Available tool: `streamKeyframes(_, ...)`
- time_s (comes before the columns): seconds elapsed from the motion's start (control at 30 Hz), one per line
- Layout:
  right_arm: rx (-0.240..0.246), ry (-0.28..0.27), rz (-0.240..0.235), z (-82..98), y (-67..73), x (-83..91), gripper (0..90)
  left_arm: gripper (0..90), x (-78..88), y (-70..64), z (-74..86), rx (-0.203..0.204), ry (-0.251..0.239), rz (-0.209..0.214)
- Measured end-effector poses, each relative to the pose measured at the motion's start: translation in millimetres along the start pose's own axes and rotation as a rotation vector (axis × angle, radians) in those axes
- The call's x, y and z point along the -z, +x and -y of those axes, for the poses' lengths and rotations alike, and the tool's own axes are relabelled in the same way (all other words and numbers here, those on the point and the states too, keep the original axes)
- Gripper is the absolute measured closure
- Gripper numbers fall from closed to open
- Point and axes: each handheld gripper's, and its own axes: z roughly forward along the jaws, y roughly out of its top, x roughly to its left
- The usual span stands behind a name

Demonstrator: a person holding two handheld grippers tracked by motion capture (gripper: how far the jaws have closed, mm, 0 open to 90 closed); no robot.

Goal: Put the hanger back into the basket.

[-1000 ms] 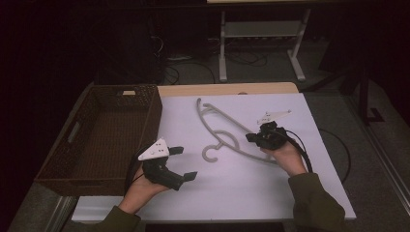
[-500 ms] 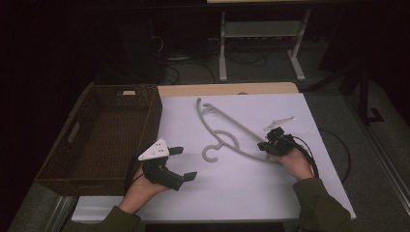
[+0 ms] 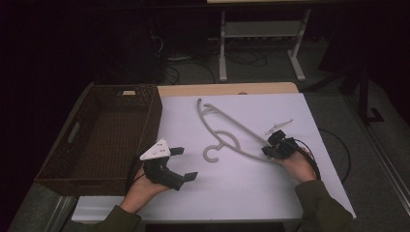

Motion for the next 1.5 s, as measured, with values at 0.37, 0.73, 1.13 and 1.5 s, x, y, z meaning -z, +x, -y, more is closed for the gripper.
streamKeyframes(0.37,-0.071,0.036,0.096,18.1,-30.2,10.0,89.5,0.9,-0.5,1.0,2.1,0.001,0.004,0.000)
streamKeyframes(0.73,-0.096,-0.103,-0.031,-12.4,-22.9,11.3,89.4,0.9,-2.2,1.0,3.0,0.007,0.007,0.002)
streamKeyframes(1.13,-0.025,-0.180,-0.154,-85.9,9.5,-53.3,89.5,0.9,-1.8,2.8,5.9,0.018,0.007,0.001)
streamKeyframes(1.5,-0.013,-0.153,-0.138,-111.4,19.5,-86.5,89.4,0.9,-1.0,2.8,6.1,0.018,0.014,0.000)
